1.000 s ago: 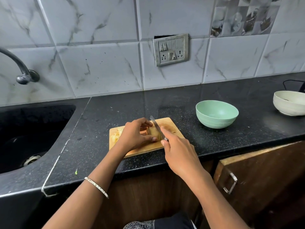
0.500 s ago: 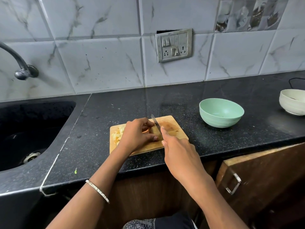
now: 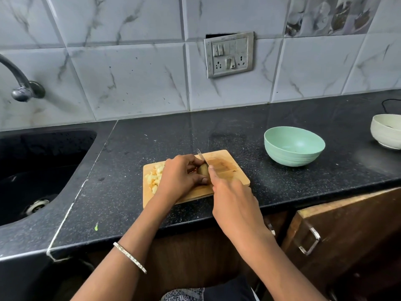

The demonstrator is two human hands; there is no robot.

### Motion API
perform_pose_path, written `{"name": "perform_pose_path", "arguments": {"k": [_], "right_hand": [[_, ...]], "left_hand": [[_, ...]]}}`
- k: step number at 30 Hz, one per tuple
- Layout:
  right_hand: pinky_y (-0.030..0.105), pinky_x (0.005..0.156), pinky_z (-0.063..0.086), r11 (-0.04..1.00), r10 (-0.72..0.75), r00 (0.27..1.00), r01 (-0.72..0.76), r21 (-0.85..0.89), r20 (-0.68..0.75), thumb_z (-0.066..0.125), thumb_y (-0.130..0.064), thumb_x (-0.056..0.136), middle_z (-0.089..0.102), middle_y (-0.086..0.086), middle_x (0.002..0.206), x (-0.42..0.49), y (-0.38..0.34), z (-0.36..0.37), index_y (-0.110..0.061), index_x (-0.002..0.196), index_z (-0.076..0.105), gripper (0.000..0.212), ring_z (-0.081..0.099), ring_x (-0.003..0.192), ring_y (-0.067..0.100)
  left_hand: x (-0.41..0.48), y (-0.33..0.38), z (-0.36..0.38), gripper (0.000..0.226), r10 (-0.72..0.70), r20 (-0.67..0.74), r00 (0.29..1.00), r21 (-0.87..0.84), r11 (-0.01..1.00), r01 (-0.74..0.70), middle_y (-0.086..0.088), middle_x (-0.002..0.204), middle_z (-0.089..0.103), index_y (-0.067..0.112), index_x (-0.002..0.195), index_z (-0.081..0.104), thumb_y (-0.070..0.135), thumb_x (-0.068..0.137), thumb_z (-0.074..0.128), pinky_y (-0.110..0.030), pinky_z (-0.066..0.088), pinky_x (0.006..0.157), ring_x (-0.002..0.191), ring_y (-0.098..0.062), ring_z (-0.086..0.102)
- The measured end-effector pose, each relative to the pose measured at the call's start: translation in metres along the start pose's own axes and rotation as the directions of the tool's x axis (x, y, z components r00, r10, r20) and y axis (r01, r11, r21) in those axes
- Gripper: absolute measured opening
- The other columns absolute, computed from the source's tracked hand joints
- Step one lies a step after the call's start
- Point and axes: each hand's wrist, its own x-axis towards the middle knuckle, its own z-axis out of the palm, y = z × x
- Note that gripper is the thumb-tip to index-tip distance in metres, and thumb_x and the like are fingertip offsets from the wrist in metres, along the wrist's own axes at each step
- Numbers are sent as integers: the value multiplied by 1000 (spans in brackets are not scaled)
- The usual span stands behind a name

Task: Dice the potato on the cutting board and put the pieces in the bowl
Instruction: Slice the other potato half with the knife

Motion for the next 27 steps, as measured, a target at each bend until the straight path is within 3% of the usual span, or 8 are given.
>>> {"name": "perform_pose_path", "arguments": {"k": [4, 12, 14, 18, 22, 27], "right_hand": [[41, 78, 52, 999, 20, 1000, -20, -25, 6, 45, -5, 101, 64, 10, 114, 14, -6, 2, -26, 161, 19, 68, 64, 106, 32], [41, 78, 51, 999, 6, 999, -5, -39, 35, 45, -6, 101, 63, 10, 118, 15, -5, -1, -26, 160, 19, 68, 63, 108, 33], [41, 78, 52, 999, 5, 999, -3, -44, 47, 43, -7, 102, 62, 10, 118, 2, -2, 0, -28, 161, 15, 69, 63, 107, 33], [41, 80, 50, 998, 13, 998, -10, -56, 63, 43, -7, 102, 60, 9, 119, -3, -2, 0, -27, 161, 12, 70, 62, 109, 32], [40, 76, 49, 998, 12, 998, -9, -55, 63, 48, -5, 100, 62, 11, 119, 18, -6, 0, -21, 159, 23, 66, 62, 110, 33], [39, 74, 47, 998, -3, 996, 8, -59, 86, 47, -7, 101, 60, 11, 119, 18, -3, 0, -24, 160, 20, 67, 61, 109, 33]], "left_hand": [[-1, 0, -2, 44, 21, 7, 1000, -9, 1000, -21, 3, 103, 74, 13, 107, 73, 9, 66, 88, -14, 50, 91, 98, -8, 69], [0, -3, 3, 43, 33, -30, 999, 1, 999, -33, 5, 96, 75, 15, 103, 75, 10, 62, 89, -31, 55, 92, 92, -7, 70], [0, -3, 2, 46, 25, -29, 999, -18, 1000, -26, 4, 97, 75, 14, 104, 74, 10, 61, 90, -27, 55, 92, 93, -7, 70], [0, -3, -1, 46, 35, 11, 999, -34, 999, -35, 2, 101, 74, 10, 107, 74, 7, 64, 89, -4, 47, 86, 95, -6, 68], [0, -2, -1, 39, 50, 1, 999, -23, 998, -50, 3, 99, 75, 10, 105, 74, 5, 67, 86, -13, 51, 90, 93, -6, 70], [2, -3, 0, 41, 41, -4, 999, -22, 999, -41, 3, 98, 75, 11, 104, 74, 4, 65, 87, -19, 53, 91, 92, -5, 70]]}}
